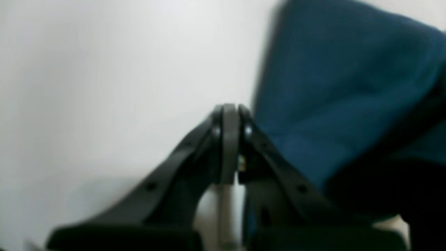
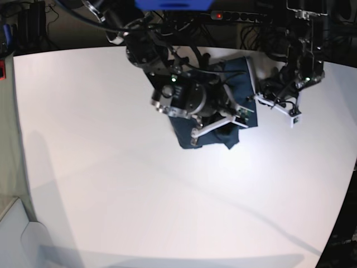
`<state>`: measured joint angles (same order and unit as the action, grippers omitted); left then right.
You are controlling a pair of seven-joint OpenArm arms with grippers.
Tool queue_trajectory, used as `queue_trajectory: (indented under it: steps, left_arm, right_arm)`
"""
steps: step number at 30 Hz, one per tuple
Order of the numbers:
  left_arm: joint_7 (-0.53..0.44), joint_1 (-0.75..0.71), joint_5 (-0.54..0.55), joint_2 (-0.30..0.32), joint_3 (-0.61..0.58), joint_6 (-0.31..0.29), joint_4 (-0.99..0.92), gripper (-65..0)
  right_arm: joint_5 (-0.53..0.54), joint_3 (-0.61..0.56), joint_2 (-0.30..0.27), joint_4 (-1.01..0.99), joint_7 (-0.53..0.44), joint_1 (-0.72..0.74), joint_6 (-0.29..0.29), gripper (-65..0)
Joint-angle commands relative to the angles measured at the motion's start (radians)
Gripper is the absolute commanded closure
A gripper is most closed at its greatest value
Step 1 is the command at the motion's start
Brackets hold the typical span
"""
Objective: Layout the t-shirt on the table in an organized manner, then fold the t-shirt properly
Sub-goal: 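Fold the held end over the shirt toward the left gripper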
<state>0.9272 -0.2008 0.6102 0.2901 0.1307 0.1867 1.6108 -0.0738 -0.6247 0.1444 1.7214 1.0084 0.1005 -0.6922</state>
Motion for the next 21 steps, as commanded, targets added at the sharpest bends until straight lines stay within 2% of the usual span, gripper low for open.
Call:
queue_trajectory:
  steps: [1,6,14,20,21]
  left_arm:
    - [0.014,-0.001,0.000,0.004,-0.006,0.009,0.000,-0.2]
    - [0.013,0.011,0.000,0.002,-0.027,0.009,-0.005,-0.2]
    - [0.022,0.007,0.000,0.011,-0.019,0.009,0.007,-0.2]
    - [0.020,0.004,0.000,0.011,-0.019,0.009,0.004,-0.2]
    - [0.020,0.004,0.000,0.011,-0.019,0.009,0.006,-0.2]
  right_arm:
    - [0.012,-0.001,0.013,0.021,-0.023,0.017,-0.006,0.0]
    - [0.013,-0.021,0.013,0.013,-0.024,0.017,-0.006,0.0]
    - [0.013,-0.148,0.013,-0.050,-0.026,0.060,-0.006,0.0]
    - [0.013,-0.157,0.013,-0.111,-0.075,0.066,-0.006,-0.3]
    - [0.013,-0.157,0.013,-0.114,-0.075,0.066,-0.006,-2.5]
